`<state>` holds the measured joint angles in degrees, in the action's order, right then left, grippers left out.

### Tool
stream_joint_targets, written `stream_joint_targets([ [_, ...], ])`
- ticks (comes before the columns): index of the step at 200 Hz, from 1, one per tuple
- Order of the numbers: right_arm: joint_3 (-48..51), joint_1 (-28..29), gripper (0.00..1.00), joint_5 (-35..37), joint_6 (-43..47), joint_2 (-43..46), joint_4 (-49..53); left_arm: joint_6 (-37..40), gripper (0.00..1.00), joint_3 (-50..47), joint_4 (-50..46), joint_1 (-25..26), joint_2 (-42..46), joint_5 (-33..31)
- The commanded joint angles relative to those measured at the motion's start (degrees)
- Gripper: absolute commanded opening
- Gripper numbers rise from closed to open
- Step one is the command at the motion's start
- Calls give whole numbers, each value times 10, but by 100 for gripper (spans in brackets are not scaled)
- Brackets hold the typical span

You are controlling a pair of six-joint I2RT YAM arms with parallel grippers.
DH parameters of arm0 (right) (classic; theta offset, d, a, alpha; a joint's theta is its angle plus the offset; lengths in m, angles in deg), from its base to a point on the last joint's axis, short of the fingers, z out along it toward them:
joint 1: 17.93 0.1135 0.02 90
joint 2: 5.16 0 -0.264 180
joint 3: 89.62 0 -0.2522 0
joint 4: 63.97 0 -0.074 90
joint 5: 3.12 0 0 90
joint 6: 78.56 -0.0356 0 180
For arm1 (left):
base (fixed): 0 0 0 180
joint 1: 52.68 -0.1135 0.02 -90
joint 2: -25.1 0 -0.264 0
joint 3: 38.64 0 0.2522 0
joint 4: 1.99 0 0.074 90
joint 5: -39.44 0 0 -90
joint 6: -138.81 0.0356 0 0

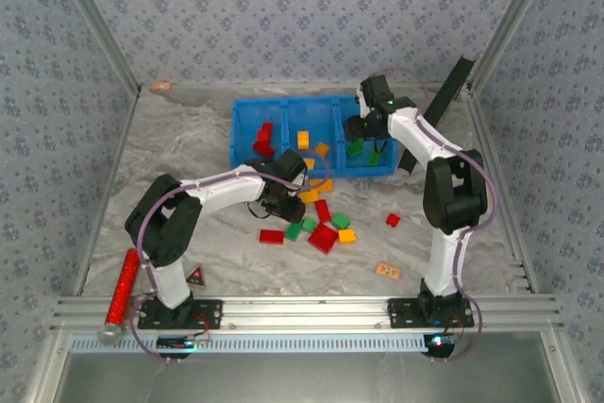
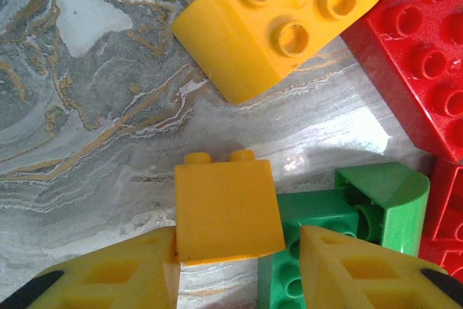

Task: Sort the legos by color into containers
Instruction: Pick up the lego from the center of the table.

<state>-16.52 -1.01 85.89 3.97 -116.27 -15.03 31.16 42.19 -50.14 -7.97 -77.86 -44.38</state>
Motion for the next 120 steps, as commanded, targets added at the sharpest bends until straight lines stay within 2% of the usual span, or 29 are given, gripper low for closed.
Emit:
stream_joint_targets([
  [1, 21, 10, 65, -9, -4, 77, 24, -6, 41, -20, -5, 1, -29, -12],
  [49, 145, 47, 66, 2, -33, 209, 45, -7, 39, 9, -30, -2, -6, -26],
  [120, 330, 161, 68, -3, -113, 347, 84, 25, 39, 161, -91, -12, 22, -56],
])
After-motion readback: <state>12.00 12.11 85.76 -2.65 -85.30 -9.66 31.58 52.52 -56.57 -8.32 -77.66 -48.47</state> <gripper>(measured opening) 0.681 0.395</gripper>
